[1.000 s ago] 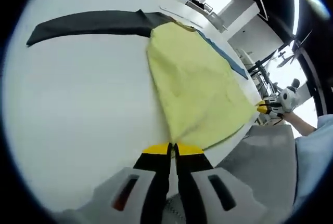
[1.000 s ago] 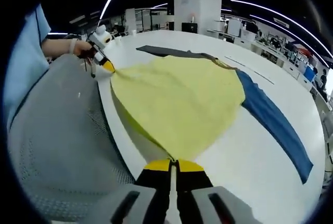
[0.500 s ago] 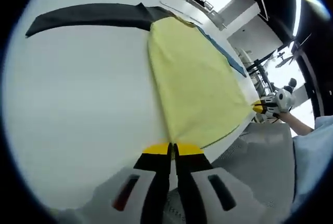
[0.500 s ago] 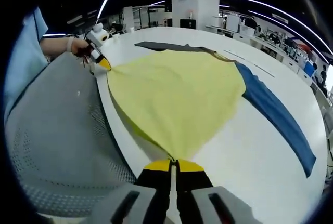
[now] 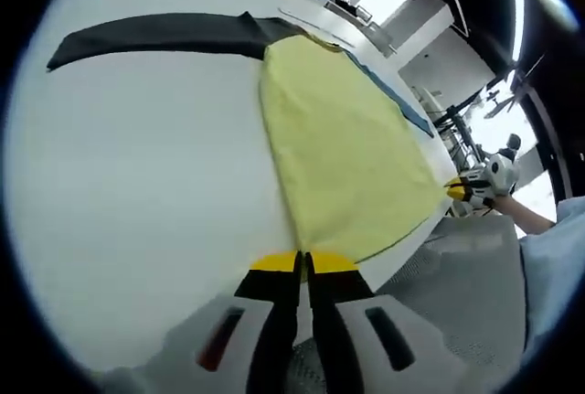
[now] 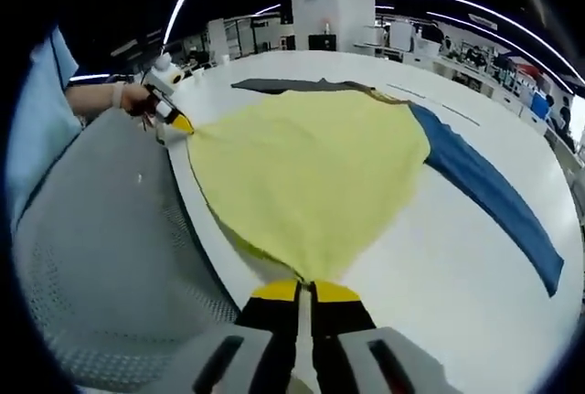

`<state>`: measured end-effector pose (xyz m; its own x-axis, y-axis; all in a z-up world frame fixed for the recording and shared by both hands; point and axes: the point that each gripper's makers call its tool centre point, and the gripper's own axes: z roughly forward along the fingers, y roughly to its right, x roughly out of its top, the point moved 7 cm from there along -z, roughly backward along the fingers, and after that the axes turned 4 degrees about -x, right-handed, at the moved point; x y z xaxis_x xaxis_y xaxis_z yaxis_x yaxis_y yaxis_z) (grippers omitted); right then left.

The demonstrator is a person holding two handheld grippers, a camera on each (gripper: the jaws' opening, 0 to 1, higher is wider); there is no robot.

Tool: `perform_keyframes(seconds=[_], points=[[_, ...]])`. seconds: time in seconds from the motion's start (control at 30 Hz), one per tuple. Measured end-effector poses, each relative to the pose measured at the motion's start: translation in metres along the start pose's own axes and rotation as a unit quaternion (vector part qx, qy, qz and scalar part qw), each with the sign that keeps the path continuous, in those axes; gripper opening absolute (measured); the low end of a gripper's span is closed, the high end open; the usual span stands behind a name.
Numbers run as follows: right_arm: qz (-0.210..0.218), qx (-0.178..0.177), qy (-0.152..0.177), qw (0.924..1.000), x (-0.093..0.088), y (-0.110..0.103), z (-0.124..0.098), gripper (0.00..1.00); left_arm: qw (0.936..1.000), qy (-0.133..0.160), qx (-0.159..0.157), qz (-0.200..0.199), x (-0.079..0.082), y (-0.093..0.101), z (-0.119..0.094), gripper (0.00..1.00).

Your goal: Fold the garment on the visible template until the final outline fits inside the template.

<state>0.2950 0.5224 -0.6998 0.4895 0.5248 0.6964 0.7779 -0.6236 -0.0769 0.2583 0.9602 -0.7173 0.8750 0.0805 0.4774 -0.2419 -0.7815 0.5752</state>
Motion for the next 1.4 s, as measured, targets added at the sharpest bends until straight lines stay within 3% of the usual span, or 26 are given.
perform_keyframes(seconds=[0.13, 0.23, 0.3, 0.4, 0.47, 0.57, 0.73, 0.83, 0.93, 1.0, 1.07, 1.2, 1.4], points=[[0.021, -0.003, 0.015, 0.9997, 0.002, 0.003, -0.005, 0.05, 0.9994, 0.028, -0.008, 0.018, 0.004, 0.002, -0.004, 0.05], [0.032, -0.007, 0.027, 0.9991, 0.004, 0.005, -0.008, 0.11, 0.9983, 0.047, -0.010, 0.035, 0.007, 0.004, -0.008, 0.20], [0.038, -0.012, 0.032, 0.9987, 0.004, 0.007, -0.010, 0.18, 0.9970, 0.053, -0.023, 0.051, 0.009, 0.007, -0.010, 0.24], [0.034, -0.037, 0.036, 0.9981, 0.004, 0.013, -0.011, 0.27, 0.9924, 0.086, -0.019, 0.086, 0.017, 0.008, -0.012, 0.39], [0.029, -0.040, 0.037, 0.9981, 0.005, 0.014, -0.011, 0.29, 0.9921, 0.089, -0.010, 0.088, 0.018, 0.007, -0.012, 0.52], [0.049, -0.041, 0.050, 0.9967, 0.007, 0.016, -0.012, 0.35, 0.9899, 0.099, -0.012, 0.101, 0.023, 0.007, -0.012, 0.56], [0.050, -0.059, 0.074, 0.9943, 0.015, 0.024, -0.016, 0.52, 0.9853, 0.113, -0.005, 0.129, 0.032, 0.010, -0.012, 0.72], [0.047, -0.069, 0.093, 0.9921, 0.020, 0.029, -0.019, 0.73, 0.9833, 0.120, -0.007, 0.137, 0.036, 0.011, -0.011, 0.86], [0.057, -0.084, 0.120, 0.9876, 0.025, 0.034, -0.022, 0.97, 0.9770, 0.145, -0.044, 0.150, 0.044, 0.019, -0.010, 0.99], [0.066, -0.090, 0.125, 0.9858, 0.025, 0.039, -0.026, 1.00, 0.9782, 0.141, -0.048, 0.144, 0.045, 0.019, -0.013, 0.99], [0.079, -0.100, 0.130, 0.9833, 0.023, 0.043, -0.030, 1.00, 0.9721, 0.154, -0.057, 0.167, 0.049, 0.023, -0.015, 0.99], [0.094, -0.116, 0.132, 0.9799, 0.019, 0.051, -0.039, 1.00, 0.9695, 0.155, -0.054, 0.182, 0.055, 0.026, -0.019, 0.99], [0.082, -0.143, 0.127, 0.9781, 0.019, 0.067, -0.049, 1.00, 0.9641, 0.163, -0.065, 0.199, 0.066, 0.032, -0.024, 0.99]])
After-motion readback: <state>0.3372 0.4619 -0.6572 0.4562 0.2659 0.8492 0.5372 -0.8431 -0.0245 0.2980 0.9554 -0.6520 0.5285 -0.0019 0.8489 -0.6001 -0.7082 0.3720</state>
